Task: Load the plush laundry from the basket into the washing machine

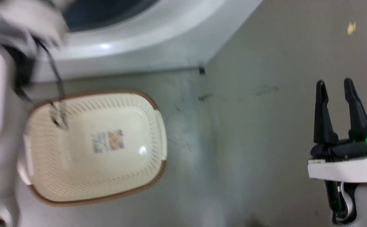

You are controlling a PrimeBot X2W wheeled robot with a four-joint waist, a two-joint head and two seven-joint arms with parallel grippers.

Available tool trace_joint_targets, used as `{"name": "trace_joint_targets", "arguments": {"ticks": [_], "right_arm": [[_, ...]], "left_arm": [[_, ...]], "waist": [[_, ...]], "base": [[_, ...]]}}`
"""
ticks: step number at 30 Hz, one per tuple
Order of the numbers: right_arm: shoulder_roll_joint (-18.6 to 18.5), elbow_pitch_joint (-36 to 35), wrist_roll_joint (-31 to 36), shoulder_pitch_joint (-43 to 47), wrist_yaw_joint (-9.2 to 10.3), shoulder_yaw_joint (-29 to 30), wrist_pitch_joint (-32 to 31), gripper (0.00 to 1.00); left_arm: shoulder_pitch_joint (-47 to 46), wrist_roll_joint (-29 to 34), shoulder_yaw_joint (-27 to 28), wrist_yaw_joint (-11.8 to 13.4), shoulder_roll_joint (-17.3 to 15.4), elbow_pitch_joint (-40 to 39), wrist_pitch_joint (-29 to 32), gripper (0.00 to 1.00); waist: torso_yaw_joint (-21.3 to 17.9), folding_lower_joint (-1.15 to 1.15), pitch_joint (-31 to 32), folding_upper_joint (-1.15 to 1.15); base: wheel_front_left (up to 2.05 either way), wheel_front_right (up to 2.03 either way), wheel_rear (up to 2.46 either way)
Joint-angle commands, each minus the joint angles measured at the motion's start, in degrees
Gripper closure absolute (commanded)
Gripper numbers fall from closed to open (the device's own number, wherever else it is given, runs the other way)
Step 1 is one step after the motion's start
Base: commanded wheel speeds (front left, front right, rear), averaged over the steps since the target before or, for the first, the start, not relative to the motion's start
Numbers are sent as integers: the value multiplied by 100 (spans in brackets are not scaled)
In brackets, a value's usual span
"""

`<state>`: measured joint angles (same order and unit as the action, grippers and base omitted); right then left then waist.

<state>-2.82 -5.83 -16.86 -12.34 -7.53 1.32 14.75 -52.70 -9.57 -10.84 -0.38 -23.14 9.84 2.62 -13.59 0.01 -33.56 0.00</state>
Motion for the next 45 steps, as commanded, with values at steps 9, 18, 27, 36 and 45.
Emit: {"name": "trace_joint_targets", "arguments": {"ticks": [9, 18, 27, 36, 45], "right_arm": [[-6, 47, -405, -435, 4, -168, 25, 0], [-6, 0, -543, -510, 4, -271, 25, 0], [-6, 30, -326, -573, 4, -72, 25, 0], [-6, 46, 326, -236, 4, 312, 25, 0], [-38, 173, 881, 548, 4, 407, 25, 0]], "left_arm": [[-2617, 720, -336, -346, -627, 1847, 896, 100], [-3675, 1142, -846, -551, -822, 3304, 1281, 100], [-3540, 921, -892, -486, -594, 3997, 462, 0], [-2055, 208, -623, -343, 75, 4327, -1345, 0], [359, -619, -177, -403, 897, 3054, -1757, 0]], "waist": [[-794, -1, -1367, 0], [-955, -1, -1631, 0], [-727, -1, -1272, 0], [-72, -1, 274, 0], [671, -1, 1993, 0]], "base": [[0, 0, 0], [0, 0, 0], [0, 0, 0], [0, 0, 0], [0, 0, 0]]}}
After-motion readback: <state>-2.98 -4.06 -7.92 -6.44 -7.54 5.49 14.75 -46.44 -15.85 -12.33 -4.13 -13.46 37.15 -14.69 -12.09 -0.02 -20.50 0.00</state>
